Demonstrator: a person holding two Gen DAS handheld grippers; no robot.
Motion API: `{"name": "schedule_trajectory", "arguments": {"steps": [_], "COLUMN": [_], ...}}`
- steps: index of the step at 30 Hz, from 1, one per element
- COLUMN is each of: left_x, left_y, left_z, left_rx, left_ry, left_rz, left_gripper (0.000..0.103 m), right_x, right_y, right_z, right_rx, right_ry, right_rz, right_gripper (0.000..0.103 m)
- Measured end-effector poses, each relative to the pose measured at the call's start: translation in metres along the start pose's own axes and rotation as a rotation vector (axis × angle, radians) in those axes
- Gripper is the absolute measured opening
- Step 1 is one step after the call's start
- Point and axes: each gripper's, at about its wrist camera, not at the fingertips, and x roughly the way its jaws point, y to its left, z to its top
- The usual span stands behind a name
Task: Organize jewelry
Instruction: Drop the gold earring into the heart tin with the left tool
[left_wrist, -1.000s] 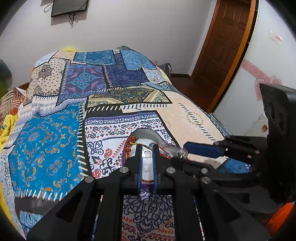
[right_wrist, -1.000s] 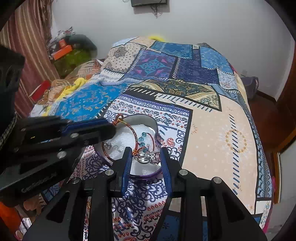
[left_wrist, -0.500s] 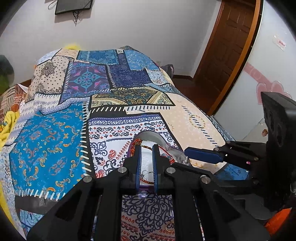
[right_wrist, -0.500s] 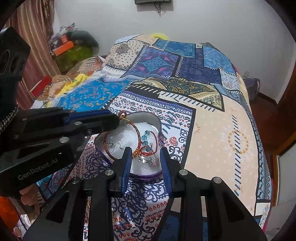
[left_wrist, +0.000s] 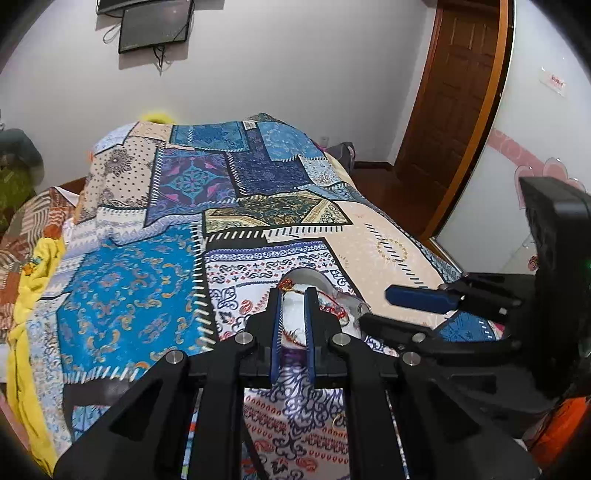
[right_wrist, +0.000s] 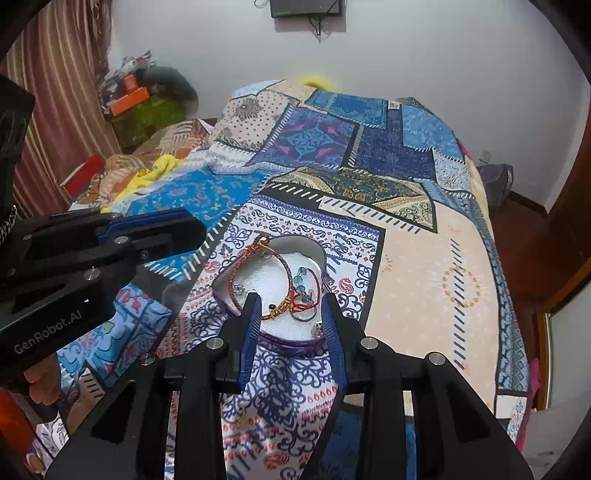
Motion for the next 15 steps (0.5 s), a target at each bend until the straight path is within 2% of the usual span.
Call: {"name": "schedule_trajectory", "arguments": {"steps": [2, 10, 15], "left_x": [-0.006, -0.032, -0.041], "left_y": [0.000, 0.003, 0.002], "left_z": [-0.002, -0.017, -0.032], "left_rx": [0.004, -0.006, -0.008], "left_ry": [-0.003, -0.010, 0.011], "left_rz": [0.015, 0.049, 0.059], "left_gripper": [0.009, 0.025, 0.025], "right_x": [-0.007, -0.025, -0.028], "right_y": [0.002, 0.006, 0.006], "right_z": [-0.001, -0.010, -0.020], "right_rx": [-0.001, 0.010, 0.032], "right_ry": [-0.008, -0.012, 0.010], "right_rz": [-0.007, -0.019, -0.008], "right_gripper": [0.030, 0.031, 0.036]}}
